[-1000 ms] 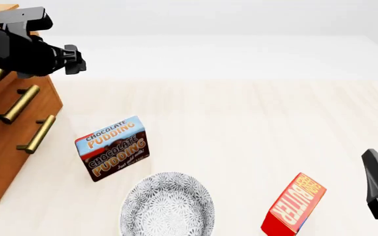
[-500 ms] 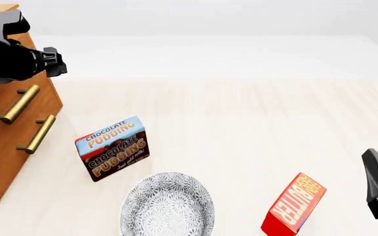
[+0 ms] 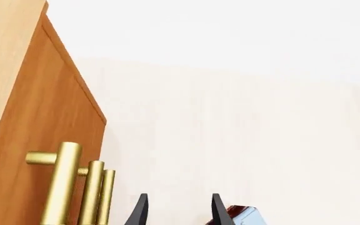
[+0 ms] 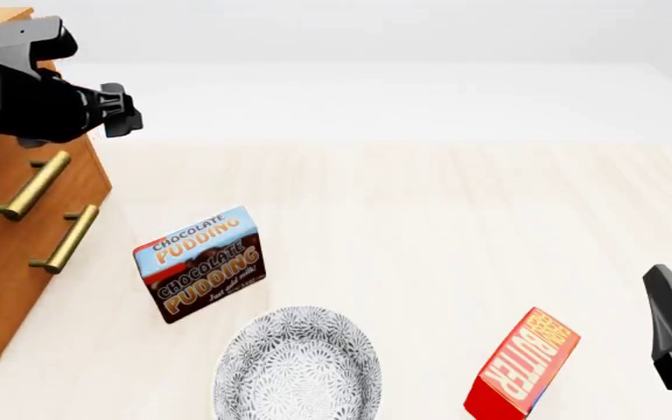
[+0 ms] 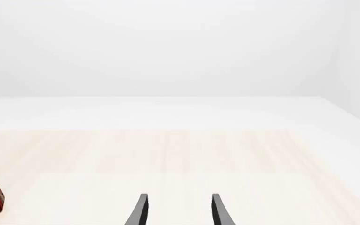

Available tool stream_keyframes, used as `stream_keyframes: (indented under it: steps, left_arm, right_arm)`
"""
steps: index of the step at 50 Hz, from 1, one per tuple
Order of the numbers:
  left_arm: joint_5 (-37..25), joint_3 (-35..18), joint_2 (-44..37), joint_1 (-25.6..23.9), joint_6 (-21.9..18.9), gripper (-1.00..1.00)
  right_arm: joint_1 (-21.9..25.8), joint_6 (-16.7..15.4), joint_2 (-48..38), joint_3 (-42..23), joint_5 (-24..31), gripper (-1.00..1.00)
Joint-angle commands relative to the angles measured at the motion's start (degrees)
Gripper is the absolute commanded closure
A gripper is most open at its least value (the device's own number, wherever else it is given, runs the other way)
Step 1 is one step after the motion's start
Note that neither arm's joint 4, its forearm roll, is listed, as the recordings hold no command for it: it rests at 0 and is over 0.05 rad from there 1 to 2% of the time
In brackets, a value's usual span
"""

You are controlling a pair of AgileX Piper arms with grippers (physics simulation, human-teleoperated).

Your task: Put the butter at the front in the top drawer of the cabinet and close it.

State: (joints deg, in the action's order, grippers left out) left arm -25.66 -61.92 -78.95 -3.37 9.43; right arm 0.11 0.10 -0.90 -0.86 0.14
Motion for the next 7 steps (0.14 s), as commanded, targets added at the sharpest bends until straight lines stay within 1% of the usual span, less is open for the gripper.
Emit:
stream_keyframes:
  steps: [1, 2, 3, 5, 7]
  left_arm:
    - [1.0, 0.2, -0.2, -7.2, 2.3, -1.00]
    - [1.0, 0.2, -0.2, -7.2, 2.3, -1.00]
    - [1.3, 0.7, -0.3, -9.4, 2.6, -1.00]
    - [1.7, 1.2, 0.1, -10.6, 2.2, -1.00]
    - [2.9, 2.4, 1.6, -12.8, 3.6, -1.00]
  right_arm:
    - [0.0, 0.0, 0.1, 0.1, 0.0, -1.00]
    - [0.0, 0.0, 0.1, 0.1, 0.0, -1.00]
    - [0.0, 0.0, 0.1, 0.1, 0.0, -1.00]
    - [0.0, 0.0, 0.1, 0.1, 0.0, -1.00]
    - [0.0, 0.0, 0.1, 0.1, 0.0, -1.00]
